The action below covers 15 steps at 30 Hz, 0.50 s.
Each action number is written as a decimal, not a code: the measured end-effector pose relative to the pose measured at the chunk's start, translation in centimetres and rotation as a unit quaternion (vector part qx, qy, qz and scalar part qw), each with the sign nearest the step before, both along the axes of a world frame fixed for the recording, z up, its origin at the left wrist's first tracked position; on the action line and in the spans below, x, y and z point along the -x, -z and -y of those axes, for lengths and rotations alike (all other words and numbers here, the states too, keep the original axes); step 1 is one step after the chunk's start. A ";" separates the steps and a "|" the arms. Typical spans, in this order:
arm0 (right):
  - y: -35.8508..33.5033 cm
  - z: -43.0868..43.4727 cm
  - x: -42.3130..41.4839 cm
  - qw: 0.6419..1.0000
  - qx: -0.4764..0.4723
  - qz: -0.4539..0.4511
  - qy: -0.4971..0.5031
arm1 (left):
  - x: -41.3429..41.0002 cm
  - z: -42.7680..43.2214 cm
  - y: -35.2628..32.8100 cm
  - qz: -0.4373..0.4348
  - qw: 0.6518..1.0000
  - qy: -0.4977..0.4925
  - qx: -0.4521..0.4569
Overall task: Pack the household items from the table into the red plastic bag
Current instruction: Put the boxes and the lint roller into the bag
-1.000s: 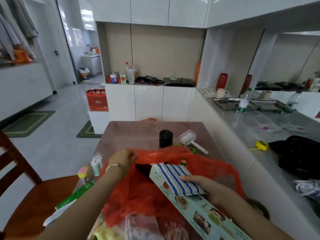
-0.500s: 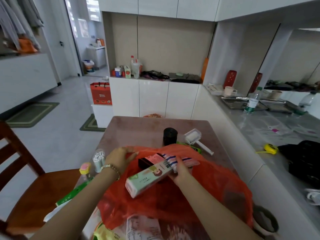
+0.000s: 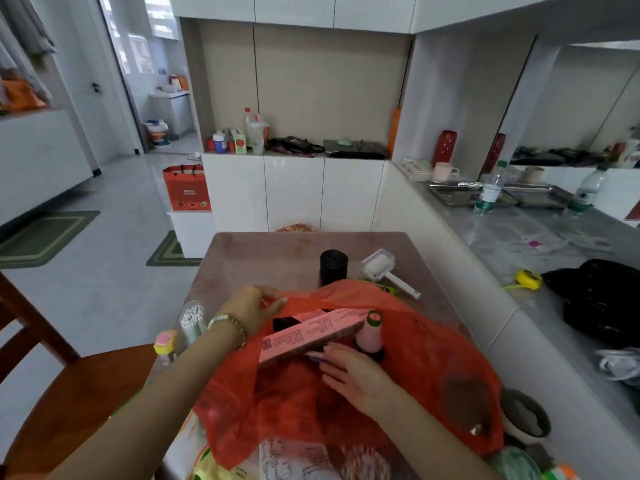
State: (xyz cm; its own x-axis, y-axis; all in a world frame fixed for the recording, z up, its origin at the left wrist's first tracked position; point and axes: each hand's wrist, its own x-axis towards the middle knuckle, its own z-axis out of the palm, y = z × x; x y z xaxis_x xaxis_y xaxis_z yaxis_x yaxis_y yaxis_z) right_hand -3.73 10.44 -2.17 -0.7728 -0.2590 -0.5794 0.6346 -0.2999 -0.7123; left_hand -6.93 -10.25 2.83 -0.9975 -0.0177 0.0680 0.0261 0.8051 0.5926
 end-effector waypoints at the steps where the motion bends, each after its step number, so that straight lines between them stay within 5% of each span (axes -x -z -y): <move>1: -1.6 -1.0 -0.4 0.998 0.014 -0.042 -0.034 | 0.3 -0.1 -0.2 -0.003 1.000 0.009 -0.005; 7: -11.0 -6.7 2.6 0.960 -0.001 -0.263 -0.096 | 3.5 -2.0 -2.3 -0.009 0.997 0.053 -0.058; 15: -7.9 -13.1 18.5 0.967 -0.105 -0.230 -0.035 | 13.8 -8.2 -0.5 0.025 0.994 0.038 -0.096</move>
